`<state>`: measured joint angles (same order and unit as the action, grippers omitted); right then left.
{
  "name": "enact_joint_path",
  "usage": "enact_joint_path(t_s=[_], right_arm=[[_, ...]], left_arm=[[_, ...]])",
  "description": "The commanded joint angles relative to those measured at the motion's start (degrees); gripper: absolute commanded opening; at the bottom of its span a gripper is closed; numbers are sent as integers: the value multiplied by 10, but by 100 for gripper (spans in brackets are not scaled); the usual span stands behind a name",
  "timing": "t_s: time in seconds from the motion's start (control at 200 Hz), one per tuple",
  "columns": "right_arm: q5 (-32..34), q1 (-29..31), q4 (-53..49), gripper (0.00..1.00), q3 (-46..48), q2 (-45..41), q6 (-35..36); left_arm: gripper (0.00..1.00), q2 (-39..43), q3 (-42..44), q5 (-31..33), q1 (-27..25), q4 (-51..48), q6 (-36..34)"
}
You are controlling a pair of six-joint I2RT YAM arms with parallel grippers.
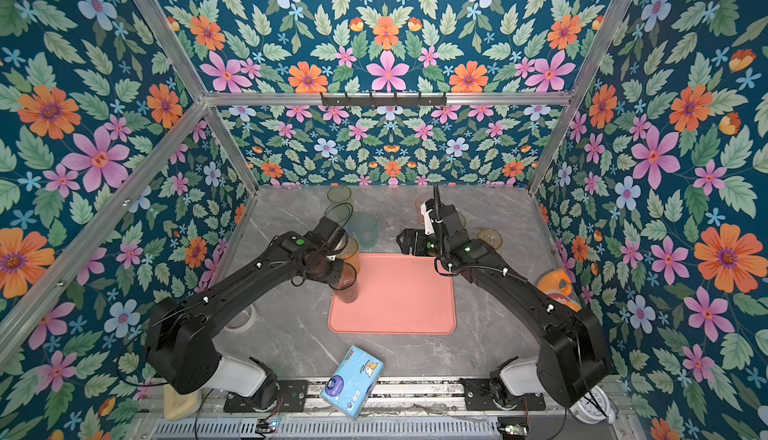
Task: Place the glasses into the tray
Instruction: 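Lower the dark grey glass onto the tray beside the yellow glass and open, then raise the left gripper and move it back over the green glass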
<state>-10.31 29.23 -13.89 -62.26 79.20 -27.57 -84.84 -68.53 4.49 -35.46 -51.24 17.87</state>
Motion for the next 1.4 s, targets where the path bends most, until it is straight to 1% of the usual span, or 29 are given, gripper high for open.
enact_joint_path(t_s=[0.0,0.08,0.21,0.41,0.745,0.97,1.125,1.265,1.395], right_arm=[[3,0,-1,94,2,-5,-8],[3,0,-1,94,3,-7,-8],[4,-1,1,94,7,-8,-9],[4,-1,0,94,6,-9,-9],[5,-1,-1,94,9,-14,-9],[5,-2,-3,94,7,-18,-8],[4,-2,-6,94,2,-18,-7],[8,-2,-15,94,-3,-22,-4],[11,-3,-19,94,-2,-28,-3]], left_arm=[[10,-1,-4,17,1,-1,3],[17,-4,-7,26,0,-6,3],[21,-3,-9,31,0,-9,5],[33,2,-18,26,0,-10,7],[40,16,-56,27,1,-38,8],[50,28,-115,32,2,-63,-7],[53,17,-175,33,15,-77,-24],[56,4,-234,30,37,-79,-38],[58,-13,-280,17,77,-65,-42]])
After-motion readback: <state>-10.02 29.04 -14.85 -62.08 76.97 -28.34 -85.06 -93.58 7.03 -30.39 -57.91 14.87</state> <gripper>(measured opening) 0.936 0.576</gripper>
